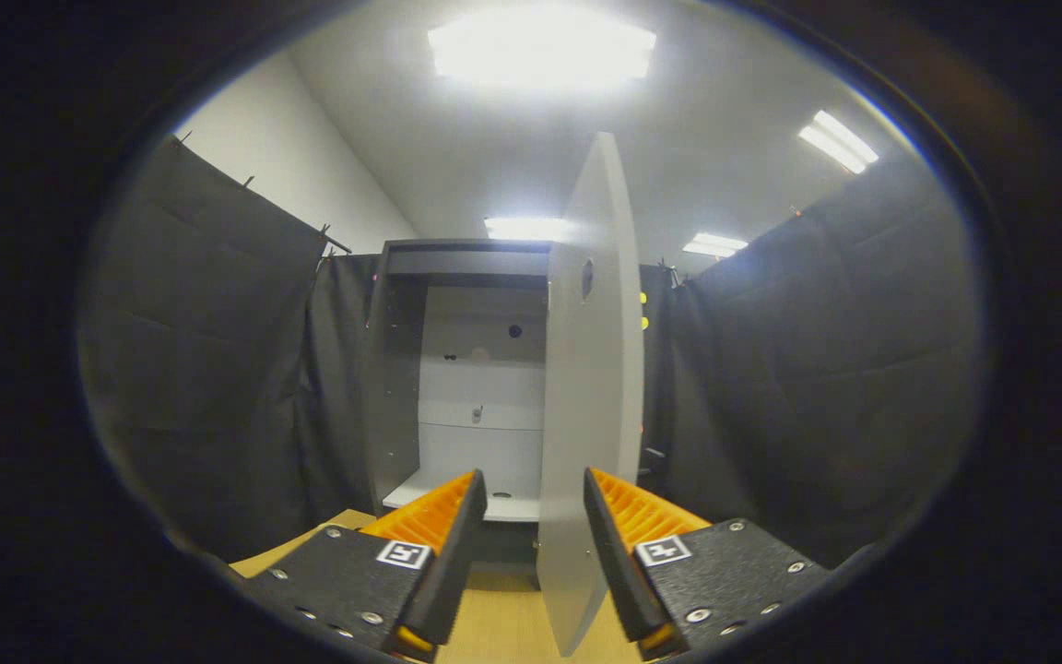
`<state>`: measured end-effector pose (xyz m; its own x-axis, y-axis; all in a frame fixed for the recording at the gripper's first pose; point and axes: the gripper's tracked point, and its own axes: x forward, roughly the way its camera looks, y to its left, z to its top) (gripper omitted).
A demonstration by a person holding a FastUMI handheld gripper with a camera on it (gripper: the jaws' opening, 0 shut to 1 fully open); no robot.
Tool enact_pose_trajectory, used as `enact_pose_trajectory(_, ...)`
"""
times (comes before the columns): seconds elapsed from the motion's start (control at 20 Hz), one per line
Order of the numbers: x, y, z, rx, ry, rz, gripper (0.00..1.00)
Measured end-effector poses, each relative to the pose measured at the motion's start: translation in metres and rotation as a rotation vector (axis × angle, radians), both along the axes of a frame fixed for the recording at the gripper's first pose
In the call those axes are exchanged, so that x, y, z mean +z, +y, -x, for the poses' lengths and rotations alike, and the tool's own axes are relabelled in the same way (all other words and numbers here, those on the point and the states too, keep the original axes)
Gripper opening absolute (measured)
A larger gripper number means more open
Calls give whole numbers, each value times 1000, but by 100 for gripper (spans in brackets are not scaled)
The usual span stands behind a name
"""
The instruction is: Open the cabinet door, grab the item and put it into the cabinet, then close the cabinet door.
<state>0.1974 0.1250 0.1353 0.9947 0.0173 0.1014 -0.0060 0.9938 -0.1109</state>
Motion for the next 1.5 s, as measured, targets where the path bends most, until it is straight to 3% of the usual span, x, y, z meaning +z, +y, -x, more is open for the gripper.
enact_pose_trajectory(0.1, -16, 26, -9, 14, -5, 3, 91)
enact_pose_trajectory(0.15, -28, 39, -12, 34, 6, -2, 93)
enact_pose_trajectory(0.45, -122, 105, -34, 112, 88, -64, 93)
enact_pose_trajectory(0.9, -258, 146, -43, 121, 233, -162, 93)
enact_pose_trajectory(1.25, -381, 173, -32, 151, 443, -73, 93)
enact_pose_trajectory(1.5, -443, 174, -23, 112, 571, -40, 93)
